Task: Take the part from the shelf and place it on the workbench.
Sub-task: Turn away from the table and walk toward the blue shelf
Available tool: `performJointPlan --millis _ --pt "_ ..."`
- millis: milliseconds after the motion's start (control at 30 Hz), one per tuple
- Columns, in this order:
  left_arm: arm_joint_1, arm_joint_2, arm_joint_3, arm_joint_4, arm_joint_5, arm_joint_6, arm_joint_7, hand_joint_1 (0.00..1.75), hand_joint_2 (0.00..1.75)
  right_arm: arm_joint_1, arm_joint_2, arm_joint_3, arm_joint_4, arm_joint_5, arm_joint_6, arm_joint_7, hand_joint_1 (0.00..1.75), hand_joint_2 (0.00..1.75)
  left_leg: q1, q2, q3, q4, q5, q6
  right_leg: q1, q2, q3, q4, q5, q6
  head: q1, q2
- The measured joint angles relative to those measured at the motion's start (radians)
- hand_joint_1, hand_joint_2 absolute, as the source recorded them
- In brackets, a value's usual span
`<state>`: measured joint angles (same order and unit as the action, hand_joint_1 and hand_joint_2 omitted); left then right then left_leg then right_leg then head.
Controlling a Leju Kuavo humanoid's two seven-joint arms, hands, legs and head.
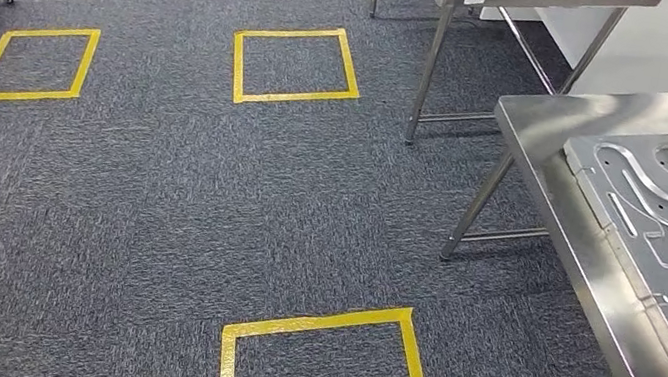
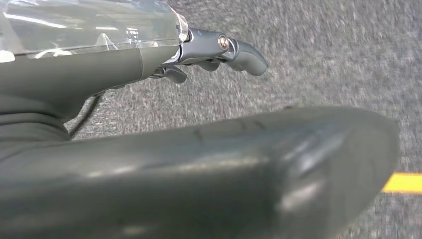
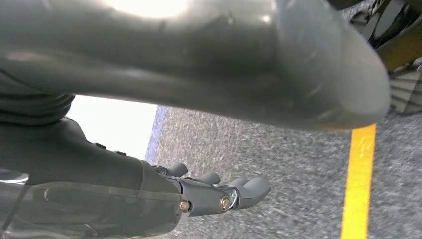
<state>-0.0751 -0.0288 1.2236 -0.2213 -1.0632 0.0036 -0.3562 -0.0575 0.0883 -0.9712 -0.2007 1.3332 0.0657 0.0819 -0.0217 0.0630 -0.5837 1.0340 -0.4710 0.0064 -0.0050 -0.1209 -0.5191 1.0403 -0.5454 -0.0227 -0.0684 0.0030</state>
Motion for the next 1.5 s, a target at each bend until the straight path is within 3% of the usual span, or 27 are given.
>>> performJointPlan --millis 67,133,200,267,300,333,400,433,500,567,633,700,767,800,833,867,933,1000,1067,1100,1167,1233,1300,1333,1367,1433,1500 --pt "0.004 0.001 0.000 0.000 0.002 -0.003 -0.007 0.00 0.00 -0.007 0.001 0.003 0.000 0.003 -0.002 -0.003 0.00 0.00 0.001 -0.023 0.007 -0.018 0.009 0.006 -0.002 -0.004 0.009 -0.004 -0.003 0.010 0.000 0.000" --pt "0.003 0.000 0.000 0.000 0.005 -0.011 -0.021 0.00 0.00 -0.008 0.001 0.007 0.000 0.009 -0.007 -0.007 0.00 0.00 0.009 -0.046 0.023 -0.044 0.022 0.013 -0.004 0.047 -0.004 0.035 -0.030 0.018 0.000 0.000" --pt "-0.004 -0.002 0.000 0.000 0.008 -0.017 -0.031 0.00 0.00 -0.005 0.001 0.011 0.000 0.018 -0.012 -0.009 0.00 0.00 0.014 -0.070 0.030 -0.055 0.028 0.017 -0.007 0.105 -0.062 0.150 -0.088 0.022 0.000 0.000" --pt "-0.009 -0.005 0.000 0.000 0.012 -0.019 -0.031 0.00 0.00 -0.004 0.001 0.017 0.000 0.028 -0.015 -0.010 0.00 0.00 0.015 -0.097 0.031 -0.054 0.027 0.018 -0.011 0.119 -0.122 0.252 -0.116 0.029 0.000 0.000" --pt "-0.009 -0.007 0.000 0.000 0.012 -0.018 -0.028 0.00 0.00 -0.003 -0.001 0.021 0.000 0.033 -0.015 -0.010 0.00 0.00 0.016 -0.112 0.032 -0.052 0.026 0.016 -0.014 0.120 -0.130 0.256 -0.100 0.032 0.000 0.000" --pt "-0.008 -0.009 0.000 0.000 0.013 -0.018 -0.024 0.00 0.00 -0.003 -0.002 0.024 0.000 0.038 -0.016 -0.010 0.00 0.00 0.018 -0.127 0.033 -0.048 0.023 0.013 -0.017 0.123 -0.121 0.222 -0.066 0.036 0.000 0.000" --pt "-0.008 -0.011 0.000 0.000 0.011 -0.017 -0.017 0.00 0.00 -0.001 -0.005 0.029 0.000 0.045 -0.016 -0.010 0.00 0.00 0.023 -0.155 0.031 -0.032 0.014 0.002 -0.025 0.155 -0.073 0.096 0.010 0.043 0.000 0.000" --pt "-0.009 -0.012 0.000 0.000 0.010 -0.016 -0.014 0.00 0.00 0.000 -0.006 0.031 0.000 0.046 -0.016 -0.011 0.00 0.00 0.024 -0.166 0.026 -0.021 0.008 -0.005 -0.028 0.175 -0.054 0.049 0.030 0.043 0.000 0.000" --pt "-0.009 -0.013 0.000 0.000 0.009 -0.015 -0.012 0.00 0.00 -0.001 -0.007 0.033 0.000 0.046 -0.016 -0.011 0.00 0.00 0.027 -0.186 0.015 -0.009 0.003 -0.018 -0.027 0.198 -0.042 0.015 0.032 0.036 0.000 0.000" --pt "-0.005 -0.013 0.000 0.000 0.009 -0.015 -0.012 0.00 0.00 -0.007 -0.007 0.039 0.000 0.046 -0.016 -0.011 0.00 0.00 0.032 -0.199 0.010 -0.010 0.003 -0.029 -0.024 0.176 -0.038 0.010 0.034 0.020 0.000 0.000" --pt "-0.003 -0.015 0.000 0.000 0.009 -0.015 -0.012 0.00 0.00 -0.007 -0.010 0.043 0.000 0.047 -0.017 -0.011 0.00 0.00 0.031 -0.152 -0.009 0.027 -0.018 -0.039 -0.023 0.151 -0.030 0.001 0.036 0.006 0.000 0.000" --pt "-0.007 -0.017 0.000 0.000 0.009 -0.014 -0.012 0.00 0.00 -0.003 -0.011 0.045 0.000 0.047 -0.017 -0.011 0.00 0.00 0.031 -0.087 -0.064 0.138 -0.073 -0.046 -0.019 0.122 -0.024 -0.004 0.033 -0.004 0.000 0.000" --pt "-0.010 -0.018 0.000 0.000 0.009 -0.014 -0.011 0.00 0.00 -0.001 -0.012 0.047 0.000 0.047 -0.017 -0.011 0.00 0.00 0.034 -0.073 -0.129 0.261 -0.116 -0.051 -0.014 0.092 -0.022 -0.004 0.029 -0.008 0.000 0.000" --pt "-0.008 -0.018 0.000 0.000 0.008 -0.015 -0.011 0.00 0.00 -0.001 -0.012 0.047 0.000 0.046 -0.017 -0.011 0.00 0.00 0.035 -0.071 -0.143 0.285 -0.114 -0.052 -0.012 0.078 -0.019 -0.004 0.026 -0.008 0.000 0.000" --pt "-0.007 -0.019 0.000 0.000 0.008 -0.016 -0.009 0.00 0.00 -0.001 -0.013 0.047 0.000 0.046 -0.019 -0.011 0.00 0.00 0.035 -0.069 -0.133 0.263 -0.092 -0.051 -0.011 0.066 -0.016 -0.004 0.023 -0.008 0.000 0.000" --pt "-0.005 -0.019 0.000 0.000 0.007 -0.017 -0.007 0.00 0.00 -0.002 -0.013 0.047 0.000 0.046 -0.022 -0.010 0.00 0.00 0.034 -0.061 -0.103 0.202 -0.055 -0.048 -0.011 0.054 -0.010 -0.004 0.019 -0.006 0.000 0.000" --pt "-0.007 -0.020 0.000 0.000 0.005 -0.019 0.000 0.00 0.00 -0.001 -0.014 0.047 0.000 0.045 -0.028 -0.009 0.00 0.00 0.025 -0.019 -0.030 0.060 0.001 -0.034 -0.008 0.032 0.001 -0.004 0.010 0.000 0.000 0.000" --pt "-0.010 -0.021 0.000 0.000 0.004 -0.023 0.007 0.00 0.00 -0.002 -0.016 0.047 0.000 0.044 -0.030 -0.005 0.00 0.00 0.013 0.004 0.000 -0.002 0.012 -0.020 -0.007 0.015 0.007 -0.005 0.004 0.010 0.000 0.000" --pt "-0.008 -0.022 0.000 0.000 0.004 -0.030 0.012 0.00 0.00 -0.007 -0.018 0.047 -0.001 0.043 -0.031 0.000 0.00 0.00 0.009 -0.016 0.001 -0.010 0.014 -0.008 -0.008 -0.001 0.013 -0.008 0.000 0.022 0.000 0.000" --pt "-0.006 -0.024 0.000 0.000 0.005 -0.033 0.014 0.00 0.00 -0.009 -0.019 0.047 -0.001 0.044 -0.032 0.002 0.00 0.00 0.010 -0.027 0.007 -0.018 0.017 -0.003 -0.011 0.006 0.018 -0.006 -0.005 0.027 0.000 0.000" --pt "-0.007 -0.028 0.000 0.001 0.006 -0.041 0.017 0.00 0.00 -0.008 -0.022 0.047 -0.001 0.047 -0.034 0.005 0.00 0.00 0.016 -0.048 0.021 -0.037 0.025 0.011 -0.013 0.055 0.001 0.045 -0.039 0.033 0.000 0.000" --pt "-0.013 -0.031 0.001 0.001 0.014 -0.043 0.021 0.00 0.00 -0.003 -0.025 0.048 -0.001 0.057 -0.034 0.004 0.00 0.00 0.016 -0.071 0.024 -0.041 0.027 0.018 -0.016 0.107 -0.064 0.171 -0.097 0.033 0.000 0.000" --pt "-0.015 -0.034 0.006 0.001 0.029 -0.041 0.027 0.00 0.00 0.001 -0.028 0.050 -0.001 0.071 -0.032 0.001 0.00 0.00 0.016 -0.099 0.025 -0.039 0.026 0.018 -0.017 0.119 -0.126 0.268 -0.117 0.035 0.000 0.000" --pt "-0.015 -0.035 0.009 0.001 0.036 -0.039 0.030 0.00 0.00 0.002 -0.030 0.052 -0.001 0.077 -0.031 0.000 0.00 0.00 0.017 -0.114 0.027 -0.038 0.025 0.016 -0.018 0.120 -0.135 0.267 -0.097 0.037 0.000 0.000" --pt "-0.014 -0.036 0.012 0.001 0.041 -0.037 0.032 0.00 0.00 0.002 -0.034 0.055 -0.001 0.082 -0.030 -0.001 0.00 0.00 0.019 -0.128 0.028 -0.035 0.022 0.013 -0.019 0.124 -0.123 0.223 -0.057 0.038 0.000 0.000" --pt "-0.012 -0.037 0.018 0.001 0.048 -0.035 0.036 0.00 0.00 0.004 -0.039 0.062 -0.001 0.087 -0.028 -0.003 0.00 0.00 0.022 -0.155 0.025 -0.020 0.014 0.002 -0.026 0.167 -0.078 0.090 0.021 0.041 0.000 0.000" --pt "-0.014 -0.038 0.021 0.001 0.054 -0.033 0.040 0.00 0.00 0.004 -0.040 0.067 -0.001 0.091 -0.028 -0.008 0.00 0.00 0.024 -0.178 0.012 -0.006 0.008 -0.011 -0.029 0.207 -0.056 0.022 0.045 0.038 0.000 0.000"
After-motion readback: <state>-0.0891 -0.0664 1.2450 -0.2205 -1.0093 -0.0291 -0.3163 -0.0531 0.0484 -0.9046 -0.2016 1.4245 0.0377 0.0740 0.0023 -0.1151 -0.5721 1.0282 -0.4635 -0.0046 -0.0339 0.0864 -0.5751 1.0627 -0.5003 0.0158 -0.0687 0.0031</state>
